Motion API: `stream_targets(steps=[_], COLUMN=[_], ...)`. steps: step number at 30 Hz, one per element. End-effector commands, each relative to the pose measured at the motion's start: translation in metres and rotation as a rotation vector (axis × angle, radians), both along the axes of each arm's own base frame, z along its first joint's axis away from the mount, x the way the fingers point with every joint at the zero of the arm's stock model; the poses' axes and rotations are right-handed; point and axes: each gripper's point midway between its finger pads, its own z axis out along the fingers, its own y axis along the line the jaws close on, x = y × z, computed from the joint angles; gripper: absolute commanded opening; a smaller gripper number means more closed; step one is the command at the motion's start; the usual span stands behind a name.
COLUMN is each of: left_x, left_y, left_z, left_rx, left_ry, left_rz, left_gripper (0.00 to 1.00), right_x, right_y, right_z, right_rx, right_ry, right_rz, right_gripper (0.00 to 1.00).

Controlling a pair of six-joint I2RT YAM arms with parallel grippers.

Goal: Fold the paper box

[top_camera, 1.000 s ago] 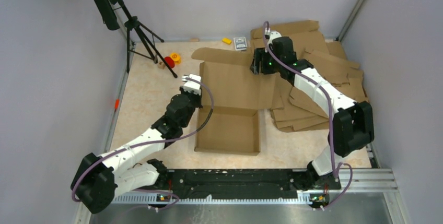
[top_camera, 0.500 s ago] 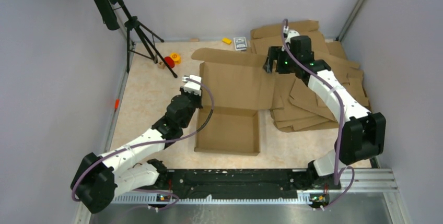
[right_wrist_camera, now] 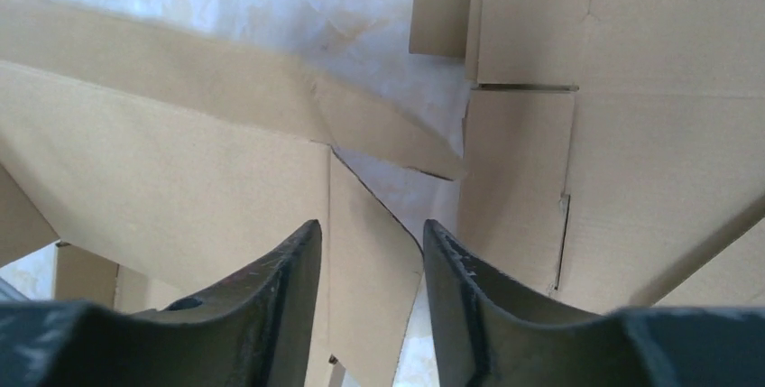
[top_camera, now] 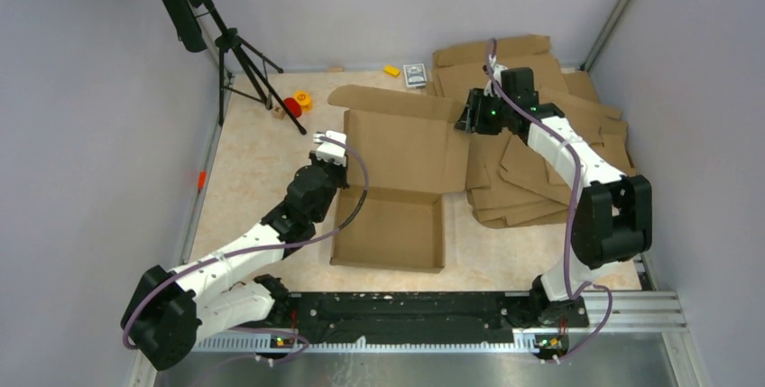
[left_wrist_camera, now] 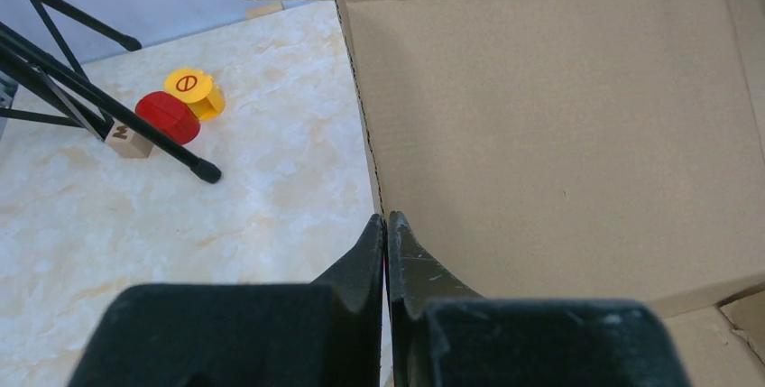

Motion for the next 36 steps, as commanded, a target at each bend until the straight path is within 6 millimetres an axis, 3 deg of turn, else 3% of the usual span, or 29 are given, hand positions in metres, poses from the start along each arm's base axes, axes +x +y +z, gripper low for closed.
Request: stream_targets(steps=[1,4,8,17,19,21,23,30,36], left_x=[0.0,0.0,0.001,0.001,0.001,0.001,0.002,0.008,0.014], left_y=[-0.004,-0.004,-0.006,-0.006,-0.006,-0.007,-0.006,-0.005,-0.003], left_z=[0.015,0.016,0.015,0.015,0.015,0.014,0.014,0.002,-0.017], left_rx=[-0.036,-0.04,-0.042,-0.042,-0.042,-0.04,-0.04,-0.063,-0.081], left_ry=[-0.049,-0.049,-0.041,-0.039,-0.04,-0.037,-0.034,0.068,0.155], left_rz=[-0.013,-0.013,-0.017,-0.015,-0.015,-0.016,-0.011,0.057,0.129], left_gripper=[0.0,0.0,0.0,0.0,0.0,0.0,0.0,0.0,0.02], right_x=[0.0,-0.004,-0.009,-0.009,-0.008,-0.006,-0.006,0.005,0.015], right_y=[0.015,0.017,0.021,0.024,0.025,0.026,0.027,0.029,0.044], right_z=[0.021,0.028,0.032,0.009,0.011,0.013,0.015,0.051,0.088], right_rx=[0.083,0.095,0.119,0.116,0.123,0.122,0.116,0.095,0.021], right_ry=[-0.039,-0.053,-0.048,0.019,0.014,0.011,0.004,-0.131,-0.276], right_rz=[0.05,0.063,0.086,0.097,0.096,0.097,0.101,0.083,0.077], right_gripper=[0.39,0.3,0.27,0.29,0.23,0.08,0.01,0.0,0.0])
